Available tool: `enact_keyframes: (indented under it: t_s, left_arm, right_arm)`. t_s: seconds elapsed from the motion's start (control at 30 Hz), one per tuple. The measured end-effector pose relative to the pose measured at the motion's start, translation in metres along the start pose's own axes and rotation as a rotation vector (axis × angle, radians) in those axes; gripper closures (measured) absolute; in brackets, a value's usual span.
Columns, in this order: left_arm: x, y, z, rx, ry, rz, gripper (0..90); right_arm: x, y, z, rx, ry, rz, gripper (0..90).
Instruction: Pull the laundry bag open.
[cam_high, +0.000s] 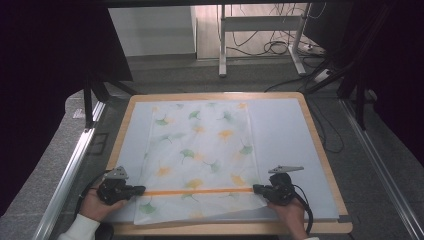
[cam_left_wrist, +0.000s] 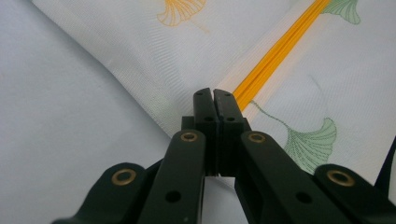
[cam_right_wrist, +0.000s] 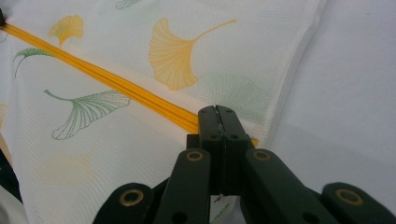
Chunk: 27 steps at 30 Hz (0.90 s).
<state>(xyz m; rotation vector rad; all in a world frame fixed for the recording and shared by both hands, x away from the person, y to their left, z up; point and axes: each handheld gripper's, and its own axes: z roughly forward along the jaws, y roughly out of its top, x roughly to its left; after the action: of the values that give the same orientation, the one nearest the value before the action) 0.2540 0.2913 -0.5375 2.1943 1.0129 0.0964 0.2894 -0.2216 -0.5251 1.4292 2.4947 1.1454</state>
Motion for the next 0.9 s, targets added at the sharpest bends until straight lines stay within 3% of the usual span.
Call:
enact_keyframes:
  t_s: [0.9]
  left_arm:
    - [0.0027, -0.0013, 0.0017, -0.015, -0.015, -0.023, 90.0]
  right_arm:
    - [0.0016, 0.0005, -0.0004, 0.008, -0.014, -0.012, 89.7]
